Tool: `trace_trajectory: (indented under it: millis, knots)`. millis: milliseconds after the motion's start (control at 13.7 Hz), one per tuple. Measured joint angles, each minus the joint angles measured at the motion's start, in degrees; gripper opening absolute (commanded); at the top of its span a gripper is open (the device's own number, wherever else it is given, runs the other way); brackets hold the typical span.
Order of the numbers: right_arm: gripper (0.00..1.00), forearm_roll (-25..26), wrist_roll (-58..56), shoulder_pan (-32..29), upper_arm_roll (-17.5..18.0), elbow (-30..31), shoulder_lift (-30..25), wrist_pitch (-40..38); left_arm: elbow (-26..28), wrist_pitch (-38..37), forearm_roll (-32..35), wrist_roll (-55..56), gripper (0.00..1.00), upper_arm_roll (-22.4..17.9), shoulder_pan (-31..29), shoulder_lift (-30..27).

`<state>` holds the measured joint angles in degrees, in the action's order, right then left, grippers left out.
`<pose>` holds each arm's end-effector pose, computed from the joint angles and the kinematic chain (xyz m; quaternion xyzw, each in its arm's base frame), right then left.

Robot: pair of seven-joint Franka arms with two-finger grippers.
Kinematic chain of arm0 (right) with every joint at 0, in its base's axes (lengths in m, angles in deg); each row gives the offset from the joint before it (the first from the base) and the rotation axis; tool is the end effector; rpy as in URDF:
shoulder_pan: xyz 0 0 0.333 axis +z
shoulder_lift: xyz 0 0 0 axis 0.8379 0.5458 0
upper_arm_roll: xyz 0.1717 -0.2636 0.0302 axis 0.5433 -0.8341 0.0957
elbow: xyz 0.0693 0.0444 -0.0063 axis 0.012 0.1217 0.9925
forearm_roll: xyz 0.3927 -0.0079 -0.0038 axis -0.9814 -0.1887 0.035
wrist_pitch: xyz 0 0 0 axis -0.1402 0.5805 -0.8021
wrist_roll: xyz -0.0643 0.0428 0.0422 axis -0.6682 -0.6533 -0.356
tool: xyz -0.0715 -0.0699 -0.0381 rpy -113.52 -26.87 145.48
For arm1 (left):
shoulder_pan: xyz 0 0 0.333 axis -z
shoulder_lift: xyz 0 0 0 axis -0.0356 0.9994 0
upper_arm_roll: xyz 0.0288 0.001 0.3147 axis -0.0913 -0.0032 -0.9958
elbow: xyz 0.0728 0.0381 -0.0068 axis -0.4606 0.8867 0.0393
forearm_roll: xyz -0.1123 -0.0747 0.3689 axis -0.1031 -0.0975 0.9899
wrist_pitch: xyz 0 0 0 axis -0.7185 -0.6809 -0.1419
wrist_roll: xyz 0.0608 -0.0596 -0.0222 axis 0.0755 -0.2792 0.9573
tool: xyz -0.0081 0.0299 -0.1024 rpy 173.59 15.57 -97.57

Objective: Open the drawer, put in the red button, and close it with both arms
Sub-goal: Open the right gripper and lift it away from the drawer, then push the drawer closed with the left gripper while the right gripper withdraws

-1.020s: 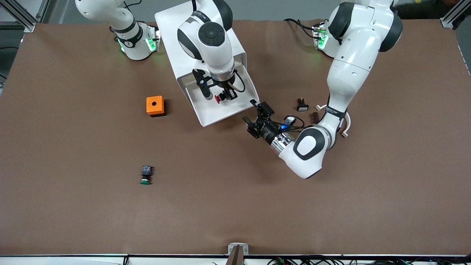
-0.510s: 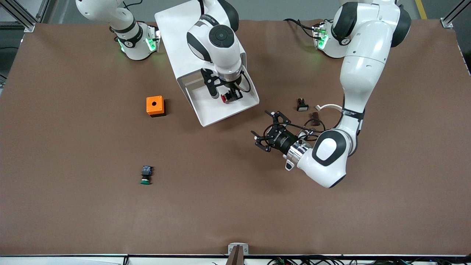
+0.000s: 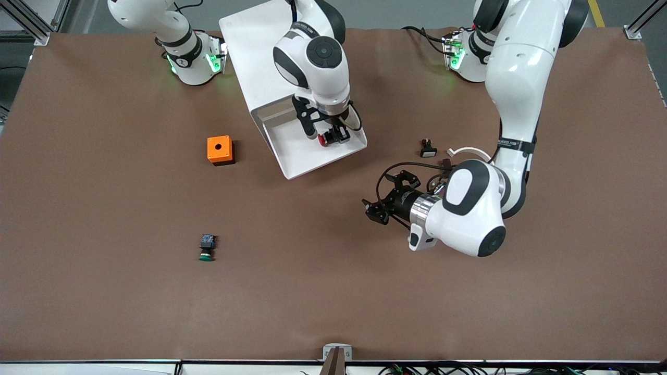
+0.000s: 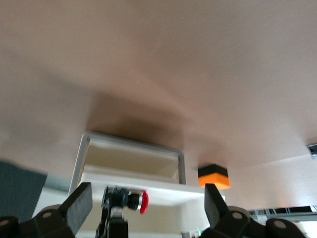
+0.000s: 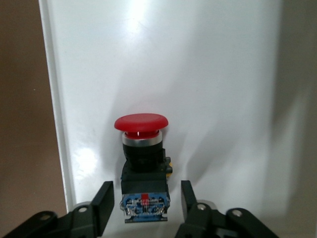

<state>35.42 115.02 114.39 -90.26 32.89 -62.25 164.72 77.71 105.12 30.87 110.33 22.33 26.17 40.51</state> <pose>0.3872 0.5264 0.3486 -0.8272 0.5602 0.0407 0.0177 0.6475 -0.3387 0.3280 0.8519 0.3613 -0.3467 0.1532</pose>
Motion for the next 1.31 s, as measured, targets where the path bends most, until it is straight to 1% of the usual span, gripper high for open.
trace_trajectory:
  millis: [73,219,364,510,583,729,1020,1312]
  knots:
    - [1.00,0.04,-0.12,-0.02,-0.20,-0.92,0.02,-1.07,0.00,1.50,2.82,-1.21,0.99,-0.03,0.22,-0.82]
    - [1.00,0.13,-3.07,-0.77,-0.76,-4.78,0.02,-6.50,0.00,5.00,9.70,-2.59,0.99,-0.01,1.37,-2.28]
    - [1.00,0.21,-10.63,-3.04,-1.31,-10.38,-0.05,-13.51,0.06,8.06,16.05,-2.70,0.99,0.03,3.72,-3.54]
    - [1.00,0.56,-21.37,-7.14,-1.70,-15.22,-0.25,-19.48,0.20,9.84,19.18,-2.69,0.99,0.01,6.17,-4.12]
    - [1.00,1.30,-27.62,-9.49,-1.84,-16.54,-0.37,-21.80,0.26,10.64,20.25,-2.68,0.99,0.00,7.14,-4.17]
    - [1.00,2.76,-40.04,-14.51,-2.05,-17.47,-0.78,-24.34,0.46,12.74,23.46,-2.54,0.99,0.00,8.64,-4.19]
    - [1.00,3.42,-64.90,-25.90,-2.42,-18.07,-3.04,-29.01,2.13,17.71,30.74,1.54,0.99,0.07,12.73,-4.24]
    - [1.00,3.52,-85.88,-36.35,-2.60,-18.20,-6.75,-35.08,6.10,22.34,35.91,2.42,0.99,0.10,17.27,-4.22]
